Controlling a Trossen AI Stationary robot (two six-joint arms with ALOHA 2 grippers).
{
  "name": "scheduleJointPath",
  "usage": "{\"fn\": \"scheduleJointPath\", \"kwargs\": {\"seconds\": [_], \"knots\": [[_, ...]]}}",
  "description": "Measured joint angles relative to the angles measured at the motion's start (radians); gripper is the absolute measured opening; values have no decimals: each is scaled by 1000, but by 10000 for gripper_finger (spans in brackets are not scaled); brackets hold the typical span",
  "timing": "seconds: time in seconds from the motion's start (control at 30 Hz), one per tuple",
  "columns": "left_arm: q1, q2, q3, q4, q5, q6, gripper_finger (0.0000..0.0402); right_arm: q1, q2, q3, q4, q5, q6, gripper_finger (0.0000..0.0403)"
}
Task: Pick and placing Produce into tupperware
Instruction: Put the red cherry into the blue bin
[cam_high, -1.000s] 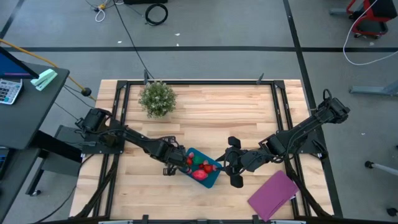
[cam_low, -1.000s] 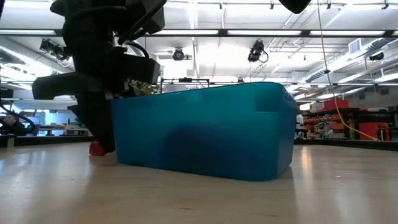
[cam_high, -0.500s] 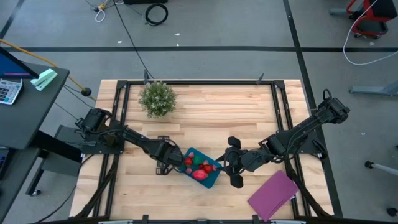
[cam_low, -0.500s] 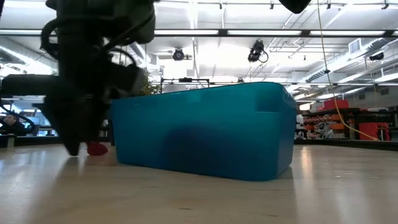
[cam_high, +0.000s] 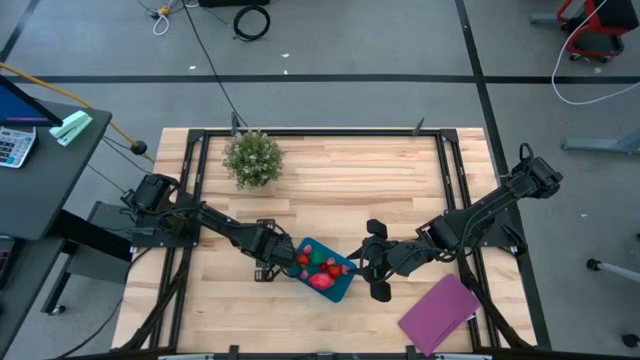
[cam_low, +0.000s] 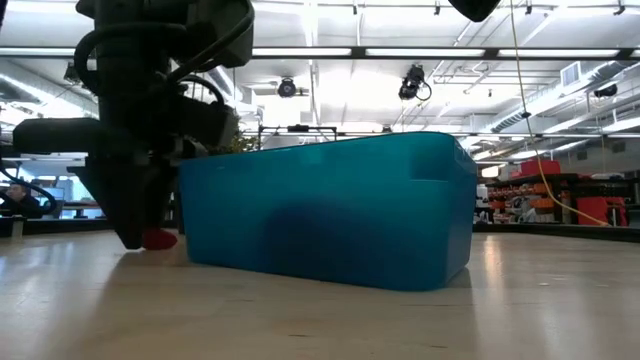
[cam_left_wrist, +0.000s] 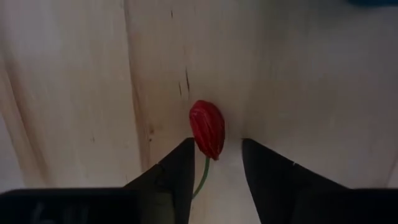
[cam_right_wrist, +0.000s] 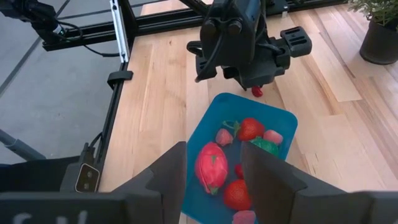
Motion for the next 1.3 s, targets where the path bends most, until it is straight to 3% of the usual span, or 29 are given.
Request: {"fn": "scheduleJointPath", "kwargs": {"seconds": [0.2,0.4,0.63,0.87,0.93,1.07,1.23,1.3], "knots": [[2,0,0,9,-20,0,102,0,0,0,0,0,0,160],[-10,0,0,60,-89,-9,15,0,0,0,0,0,0,160],[-88,0,29,108,-204,-43,9,0,0,0,0,0,-1,160],[-181,0,136,-86,-564,-321,8,0,0,0,0,0,-16,160],[-199,0,164,-86,-620,-363,8,0,0,0,0,0,-16,160],[-214,-1,183,81,-596,-303,14,0,0,0,0,0,-16,160],[-201,-1,160,331,-404,-133,16,0,0,0,0,0,-9,160],[-190,-1,155,362,-374,-108,16,1,0,0,0,0,-8,160]]}}
